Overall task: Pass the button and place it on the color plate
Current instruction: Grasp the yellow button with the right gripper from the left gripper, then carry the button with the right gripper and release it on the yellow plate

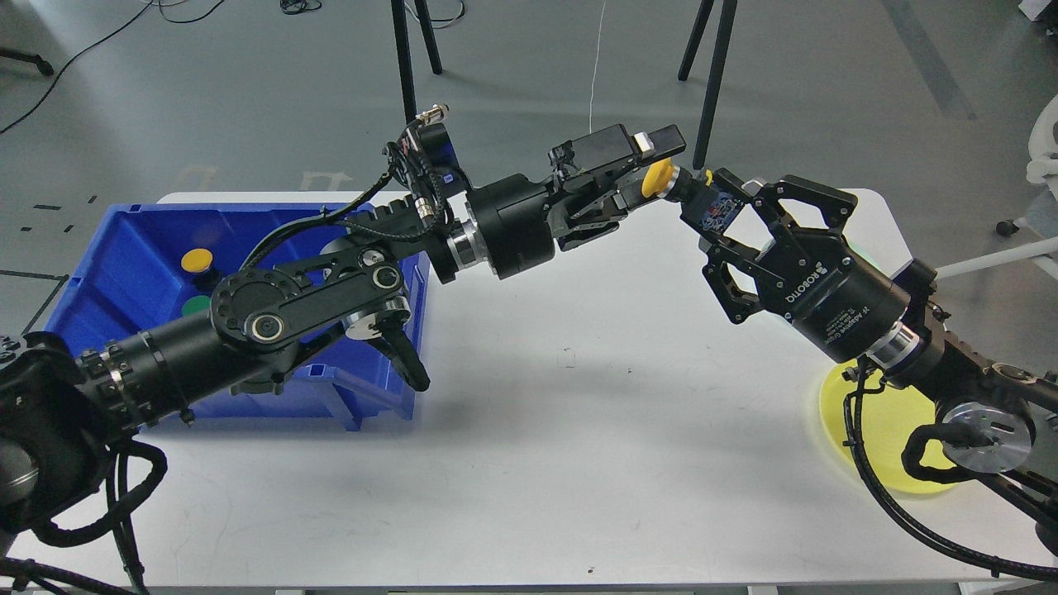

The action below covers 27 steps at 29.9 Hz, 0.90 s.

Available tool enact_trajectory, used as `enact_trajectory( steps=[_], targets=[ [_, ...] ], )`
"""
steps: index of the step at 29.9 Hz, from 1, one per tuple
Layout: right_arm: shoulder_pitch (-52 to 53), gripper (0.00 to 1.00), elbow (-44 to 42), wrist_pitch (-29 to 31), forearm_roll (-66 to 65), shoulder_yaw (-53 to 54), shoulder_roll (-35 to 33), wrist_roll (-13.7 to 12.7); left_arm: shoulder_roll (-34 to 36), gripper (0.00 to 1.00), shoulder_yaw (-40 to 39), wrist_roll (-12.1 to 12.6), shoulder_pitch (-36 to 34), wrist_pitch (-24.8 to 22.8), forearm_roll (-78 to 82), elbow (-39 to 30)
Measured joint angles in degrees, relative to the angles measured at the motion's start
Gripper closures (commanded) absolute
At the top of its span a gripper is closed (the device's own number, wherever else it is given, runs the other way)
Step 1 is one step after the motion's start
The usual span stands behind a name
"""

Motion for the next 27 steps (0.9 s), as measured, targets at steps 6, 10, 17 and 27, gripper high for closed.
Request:
enact_trajectory(
  steps=[6,10,17,27],
  targets=[
    [-4.5,1.00,-0.3,0.0,0.2,6.0,-4.4,0.0,0.0,0.10,-0.1,0.0,0.0,0.0,0.0,0.0],
    [-11.6,0.99,-4.1,0.0,0.1,12.1,-9.3,0.0,0.0,0.10,-0.1,0.0,0.1,0.0,0.0,0.0],
    [-22.9,1.00,-20.8,0.0,0.7,14.2,-11.6,0.0,0.0,0.09,-0.1,0.0,0.1,0.0,0.0,0.0],
    [-30.7,0.99,-26.0,0.0,1.0,13.6,-10.5,0.0,-0.1,0.09,-0.1,0.0,0.1,0.0,0.0,0.1]
  ],
)
